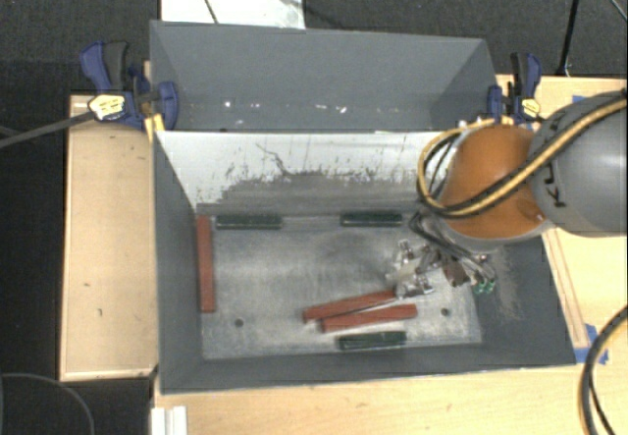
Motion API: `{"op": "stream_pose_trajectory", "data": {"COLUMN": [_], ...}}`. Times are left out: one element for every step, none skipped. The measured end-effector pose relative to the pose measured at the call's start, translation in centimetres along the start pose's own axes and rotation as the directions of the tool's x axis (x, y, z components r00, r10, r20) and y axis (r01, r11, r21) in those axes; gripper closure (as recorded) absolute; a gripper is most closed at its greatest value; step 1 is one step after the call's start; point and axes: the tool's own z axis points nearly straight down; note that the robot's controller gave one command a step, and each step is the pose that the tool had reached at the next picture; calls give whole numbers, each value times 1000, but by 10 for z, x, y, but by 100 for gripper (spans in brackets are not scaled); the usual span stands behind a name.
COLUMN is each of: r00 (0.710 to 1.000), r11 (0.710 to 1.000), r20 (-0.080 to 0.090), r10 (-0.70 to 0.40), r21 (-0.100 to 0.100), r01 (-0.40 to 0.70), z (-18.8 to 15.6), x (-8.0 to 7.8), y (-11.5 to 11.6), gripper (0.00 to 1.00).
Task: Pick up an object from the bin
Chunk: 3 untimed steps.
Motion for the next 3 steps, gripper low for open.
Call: {"op": "stream_pose_trajectory", "data": {"r00": [1000, 1000, 997], "r11": [1000, 1000, 997], "r20": [1, 1, 6], "r10": [-1, -2, 77], "r21": [0, 0, 4], "r01": [1, 2, -77], "z": [1, 1, 1], "x": [0, 0, -1], "y": [0, 0, 33], "gripper": [0, 0, 0]}}
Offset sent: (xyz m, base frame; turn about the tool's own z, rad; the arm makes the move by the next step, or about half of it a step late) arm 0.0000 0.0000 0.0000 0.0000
